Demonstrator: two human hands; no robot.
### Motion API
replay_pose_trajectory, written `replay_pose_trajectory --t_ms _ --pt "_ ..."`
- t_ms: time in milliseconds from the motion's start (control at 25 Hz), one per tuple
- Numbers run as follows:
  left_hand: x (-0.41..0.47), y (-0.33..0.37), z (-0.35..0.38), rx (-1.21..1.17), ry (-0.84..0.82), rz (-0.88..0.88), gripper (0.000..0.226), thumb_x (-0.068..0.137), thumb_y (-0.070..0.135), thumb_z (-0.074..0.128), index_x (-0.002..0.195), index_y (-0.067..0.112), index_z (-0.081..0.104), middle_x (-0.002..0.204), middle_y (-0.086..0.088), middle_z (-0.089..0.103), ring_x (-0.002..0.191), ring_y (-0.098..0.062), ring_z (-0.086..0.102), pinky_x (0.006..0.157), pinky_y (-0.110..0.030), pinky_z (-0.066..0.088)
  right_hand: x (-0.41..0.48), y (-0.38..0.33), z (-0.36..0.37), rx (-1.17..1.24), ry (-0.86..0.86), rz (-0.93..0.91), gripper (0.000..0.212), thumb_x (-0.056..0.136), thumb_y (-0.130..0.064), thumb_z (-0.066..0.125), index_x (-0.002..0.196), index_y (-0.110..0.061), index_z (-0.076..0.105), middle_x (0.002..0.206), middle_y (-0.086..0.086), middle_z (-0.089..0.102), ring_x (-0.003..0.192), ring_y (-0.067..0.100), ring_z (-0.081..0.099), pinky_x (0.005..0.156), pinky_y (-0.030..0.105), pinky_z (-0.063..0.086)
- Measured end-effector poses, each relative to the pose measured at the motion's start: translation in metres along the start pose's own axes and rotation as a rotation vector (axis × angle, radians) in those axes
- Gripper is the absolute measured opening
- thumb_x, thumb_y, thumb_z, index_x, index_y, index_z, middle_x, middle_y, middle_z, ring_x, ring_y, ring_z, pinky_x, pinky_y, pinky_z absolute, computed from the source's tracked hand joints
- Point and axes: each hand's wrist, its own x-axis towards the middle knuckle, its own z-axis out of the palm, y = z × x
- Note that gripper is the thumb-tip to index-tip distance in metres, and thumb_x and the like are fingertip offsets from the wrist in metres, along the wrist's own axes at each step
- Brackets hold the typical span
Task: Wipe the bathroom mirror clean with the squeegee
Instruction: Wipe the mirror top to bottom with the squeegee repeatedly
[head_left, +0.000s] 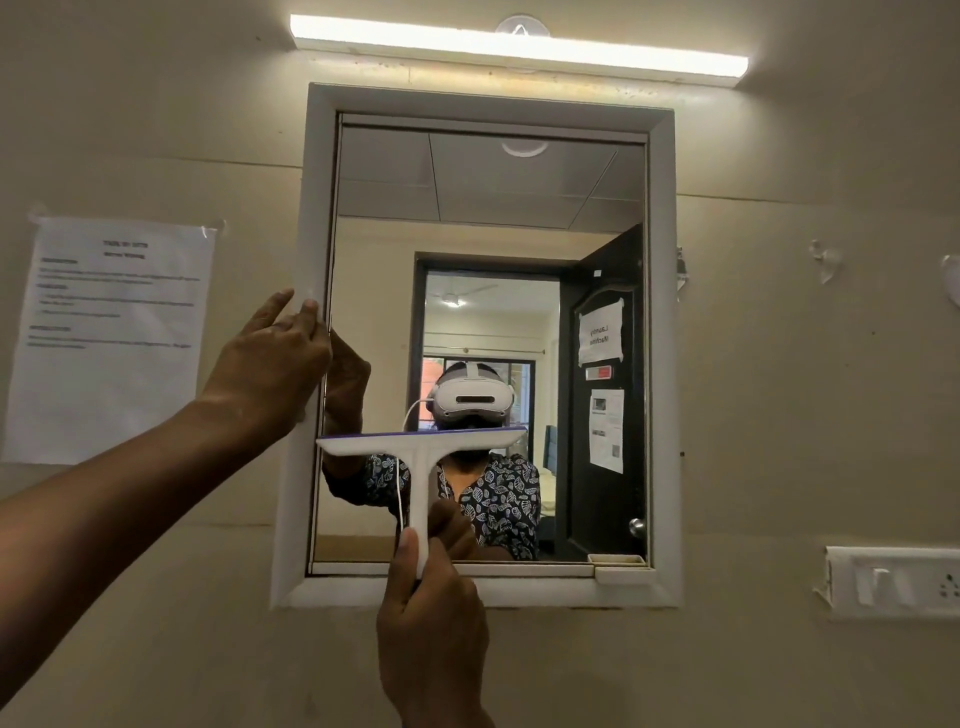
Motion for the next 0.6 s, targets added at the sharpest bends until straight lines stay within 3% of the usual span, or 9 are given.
replay_pose_trajectory --t_ms 160,480,600 --pt "0.001 0.001 0.001 -0.008 0.017 -0.005 0.066 0.085 0.013 0.063 0.142 0.001 0.031 0.151 -0.02 0.028 0.135 -0.022 0.04 0.116 -0.035 -0.003 -0.002 -0.005 -0.001 0.019 -0.018 0.017 0.054 0.081 -0.062 0.005 0.09 -0.033 0.051 0.061 -0.014 0.049 0.056 0.001 0.053 0.052 0.011 0.044" --pt "0.001 0.005 -0.003 -0.059 0.015 -0.029 0.055 0.086 0.01 0.06 0.136 0.0 0.041 0.148 -0.023 0.031 0.134 -0.024 0.041 0.116 -0.035 -0.004 -0.001 -0.021 -0.016 0.025 -0.049 0.061 0.049 0.094 -0.056 0.019 0.091 -0.024 0.056 0.08 -0.004 0.064 0.075 0.012 0.062 0.068 0.032 0.053" --pt "0.001 0.005 -0.004 -0.073 0.021 -0.033 0.052 0.086 0.008 0.06 0.134 -0.002 0.043 0.147 -0.025 0.032 0.134 -0.027 0.04 0.117 -0.036 -0.001 0.0 -0.033 -0.025 0.042 -0.082 0.115 0.048 0.094 -0.056 0.019 0.09 -0.025 0.056 0.08 -0.007 0.059 0.07 0.006 0.054 0.057 0.024 0.044"
